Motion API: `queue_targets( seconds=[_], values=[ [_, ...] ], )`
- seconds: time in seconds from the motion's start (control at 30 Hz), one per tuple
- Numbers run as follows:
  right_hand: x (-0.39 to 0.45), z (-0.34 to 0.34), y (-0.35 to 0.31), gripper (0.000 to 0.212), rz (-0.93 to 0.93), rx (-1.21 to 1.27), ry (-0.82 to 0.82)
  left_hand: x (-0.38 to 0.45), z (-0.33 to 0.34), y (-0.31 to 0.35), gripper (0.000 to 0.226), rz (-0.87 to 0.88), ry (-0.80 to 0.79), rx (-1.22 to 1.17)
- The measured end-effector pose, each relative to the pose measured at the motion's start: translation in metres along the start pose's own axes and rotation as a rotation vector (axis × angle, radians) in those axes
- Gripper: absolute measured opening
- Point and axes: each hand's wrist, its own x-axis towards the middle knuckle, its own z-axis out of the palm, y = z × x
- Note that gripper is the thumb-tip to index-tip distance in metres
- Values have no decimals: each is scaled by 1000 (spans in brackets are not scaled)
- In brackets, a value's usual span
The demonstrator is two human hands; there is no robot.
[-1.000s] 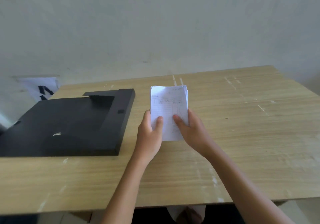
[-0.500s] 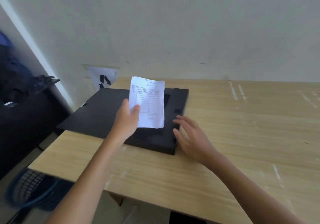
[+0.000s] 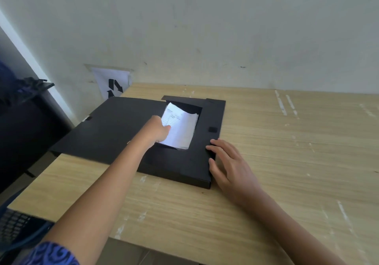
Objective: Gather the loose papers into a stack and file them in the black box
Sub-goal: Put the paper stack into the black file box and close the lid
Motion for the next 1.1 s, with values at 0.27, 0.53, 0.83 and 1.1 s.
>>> queue_targets(
  seconds=[0.27, 0.53, 0.83, 1.1],
  values=[
    [0, 1, 1, 39, -7, -16, 2, -15, 20, 12, 40, 135, -68, 213],
    [-1, -2, -1, 40, 5, 6, -34, -21, 21, 12, 28, 209, -139, 191],
    [9, -10, -19, 38, 50, 28, -55, -65, -12, -27, 41, 330, 233, 160],
    [32, 48, -104, 51, -264, -306, -245, -107, -25, -121, 40, 138, 578, 236]
  ],
)
